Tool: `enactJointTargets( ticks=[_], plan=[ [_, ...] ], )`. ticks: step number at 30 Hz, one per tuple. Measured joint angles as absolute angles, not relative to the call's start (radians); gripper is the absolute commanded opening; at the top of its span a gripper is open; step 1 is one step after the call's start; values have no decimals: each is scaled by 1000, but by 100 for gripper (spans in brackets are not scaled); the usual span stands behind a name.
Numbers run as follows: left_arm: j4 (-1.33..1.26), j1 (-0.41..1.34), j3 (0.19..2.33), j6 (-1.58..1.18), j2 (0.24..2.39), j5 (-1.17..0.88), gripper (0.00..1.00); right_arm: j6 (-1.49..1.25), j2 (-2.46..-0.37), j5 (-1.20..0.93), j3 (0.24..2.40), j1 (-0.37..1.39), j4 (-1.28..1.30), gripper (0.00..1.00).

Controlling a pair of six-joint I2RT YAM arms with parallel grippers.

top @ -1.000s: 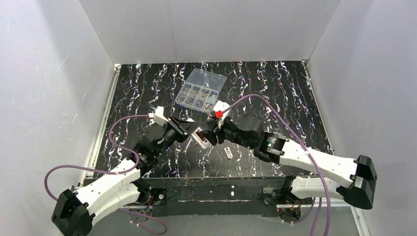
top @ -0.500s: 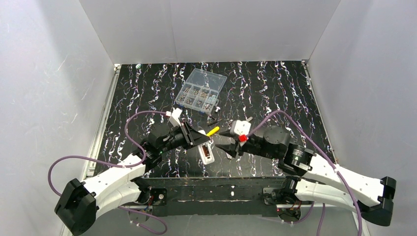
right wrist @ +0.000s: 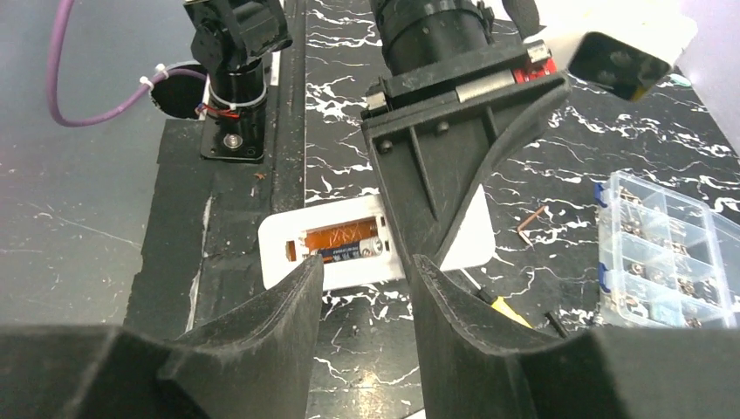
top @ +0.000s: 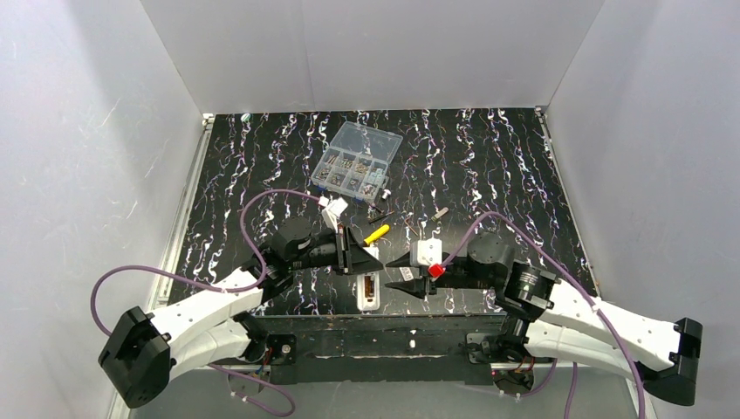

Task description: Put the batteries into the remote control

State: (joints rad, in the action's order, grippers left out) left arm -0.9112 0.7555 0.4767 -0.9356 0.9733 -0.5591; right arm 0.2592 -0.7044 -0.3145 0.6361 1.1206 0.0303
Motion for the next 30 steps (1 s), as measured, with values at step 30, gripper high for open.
enactJointTargets(
  ticks=[30],
  plan=[
    [-976, 796, 506, -977, 1063, -566, 0, 296, -771, -357, 558, 1121, -115, 47]
  ],
)
